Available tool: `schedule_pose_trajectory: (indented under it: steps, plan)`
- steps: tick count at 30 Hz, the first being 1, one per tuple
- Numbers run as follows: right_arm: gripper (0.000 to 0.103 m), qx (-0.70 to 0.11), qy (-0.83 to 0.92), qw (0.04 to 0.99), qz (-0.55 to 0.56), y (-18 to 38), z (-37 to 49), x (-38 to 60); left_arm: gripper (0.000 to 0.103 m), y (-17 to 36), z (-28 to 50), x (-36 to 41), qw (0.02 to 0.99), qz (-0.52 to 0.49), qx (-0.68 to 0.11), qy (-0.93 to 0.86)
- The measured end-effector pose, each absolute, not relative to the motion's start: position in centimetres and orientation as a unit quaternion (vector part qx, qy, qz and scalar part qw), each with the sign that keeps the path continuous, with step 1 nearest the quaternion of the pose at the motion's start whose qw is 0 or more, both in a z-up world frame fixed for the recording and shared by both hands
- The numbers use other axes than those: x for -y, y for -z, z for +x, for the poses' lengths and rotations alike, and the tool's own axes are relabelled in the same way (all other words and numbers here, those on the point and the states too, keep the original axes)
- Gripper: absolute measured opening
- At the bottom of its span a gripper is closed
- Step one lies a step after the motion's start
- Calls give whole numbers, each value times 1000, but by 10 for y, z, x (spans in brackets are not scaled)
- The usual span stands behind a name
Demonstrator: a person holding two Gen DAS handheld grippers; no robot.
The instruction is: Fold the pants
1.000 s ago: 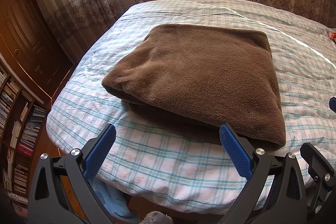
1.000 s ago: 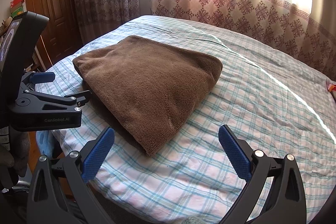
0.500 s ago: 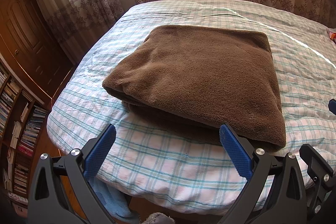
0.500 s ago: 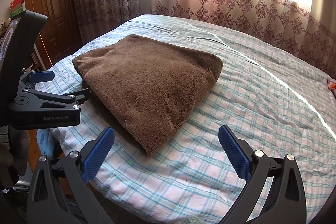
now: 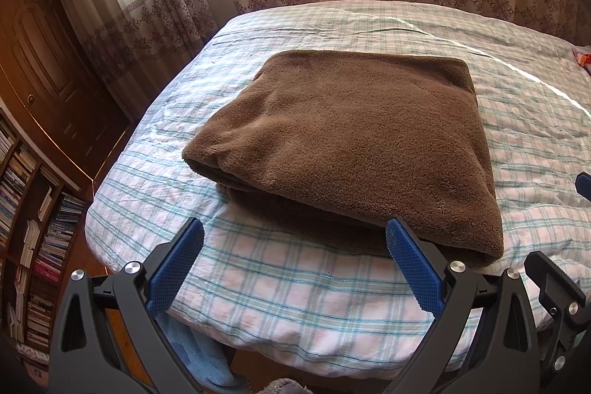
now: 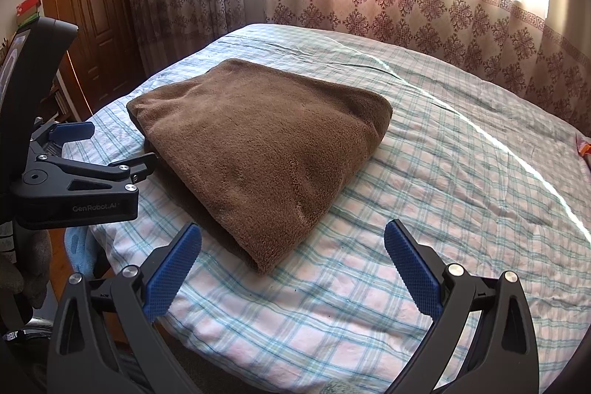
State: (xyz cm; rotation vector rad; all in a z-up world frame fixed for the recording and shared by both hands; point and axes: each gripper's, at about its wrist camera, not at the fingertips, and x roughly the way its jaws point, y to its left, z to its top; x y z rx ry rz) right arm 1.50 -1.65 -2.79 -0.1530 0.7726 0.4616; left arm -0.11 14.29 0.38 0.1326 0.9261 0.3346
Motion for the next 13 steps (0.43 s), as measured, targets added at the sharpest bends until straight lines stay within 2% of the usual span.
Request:
schedule_pose_trajectory:
  steps: [13]
  plan:
    - [98,-380,-220,896,-66,29,17,19,100,1,1,-150,873,40,-457,-169]
